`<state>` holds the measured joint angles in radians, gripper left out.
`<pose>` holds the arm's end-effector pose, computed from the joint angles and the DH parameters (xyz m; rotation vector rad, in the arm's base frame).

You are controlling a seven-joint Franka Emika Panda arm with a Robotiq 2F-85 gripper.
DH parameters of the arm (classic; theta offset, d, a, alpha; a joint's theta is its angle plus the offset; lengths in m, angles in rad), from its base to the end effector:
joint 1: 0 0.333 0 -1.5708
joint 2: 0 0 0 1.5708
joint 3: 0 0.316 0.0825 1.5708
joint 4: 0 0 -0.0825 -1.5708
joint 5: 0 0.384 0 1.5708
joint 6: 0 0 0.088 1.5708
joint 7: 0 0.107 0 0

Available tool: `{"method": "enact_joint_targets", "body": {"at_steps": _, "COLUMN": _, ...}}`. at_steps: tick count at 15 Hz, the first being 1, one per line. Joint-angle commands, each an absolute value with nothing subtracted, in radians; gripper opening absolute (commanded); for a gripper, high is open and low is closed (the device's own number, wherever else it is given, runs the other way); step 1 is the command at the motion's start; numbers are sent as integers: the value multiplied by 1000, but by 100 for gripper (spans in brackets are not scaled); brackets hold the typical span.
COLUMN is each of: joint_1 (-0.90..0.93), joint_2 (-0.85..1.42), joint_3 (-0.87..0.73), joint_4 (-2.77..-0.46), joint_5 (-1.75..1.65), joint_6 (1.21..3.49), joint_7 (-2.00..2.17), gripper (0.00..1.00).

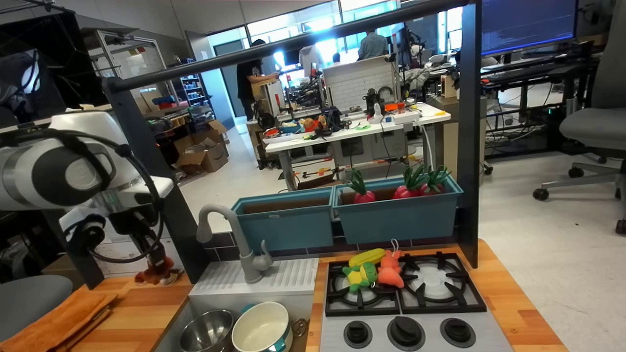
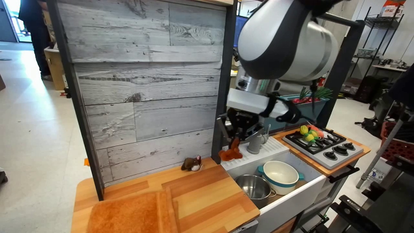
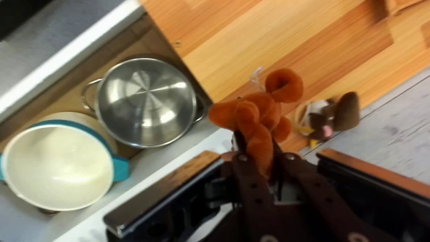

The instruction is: Put each plushy on the counter in a pot inside the sink and then move the plushies on the stove to the counter

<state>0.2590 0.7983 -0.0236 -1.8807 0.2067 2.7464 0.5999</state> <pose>0.6081 0.1377 0.0867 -2.9375 0.8208 -0.0527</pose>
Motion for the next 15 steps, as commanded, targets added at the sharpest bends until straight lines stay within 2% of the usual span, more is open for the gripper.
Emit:
{"method": "enact_joint_targets", "body": {"at_steps": 1, "joint_1": 215, "joint_2": 785, "joint_3": -55, "joint_4": -1890, "joint_5": 242, "joint_6": 2615, "joint_7": 656, "gripper": 3}}
{"method": "enact_joint_targets", "body": {"at_steps": 8, "joint_1": 163, "joint_2": 917, "joint_3": -29, "joint_4": -1823, "joint_5": 277, "joint_6": 2700, "joint_7": 679, "gripper": 3}}
{"method": "enact_joint_targets", "body": {"at_steps": 9, "joint_1": 166, "joint_2": 924, "joint_3": -26, "joint_4": -1822, "joint_5": 278, "joint_6": 2711, "joint_7": 677, "gripper": 37}}
{"method": "enact_joint_targets", "body": {"at_steps": 11, "joint_1": 175, "joint_2": 927, "joint_3": -25, "joint_4": -1826, "joint_5": 273, "joint_6": 2722, "joint_7": 680, "gripper": 45}}
{"method": "enact_joint_targets", "body": {"at_steps": 15, "joint_1": 261, "joint_2": 889, "joint_3": -88, "joint_4": -1874, "joint_5": 237, "joint_6": 2800, "joint_7": 727, "gripper": 75}}
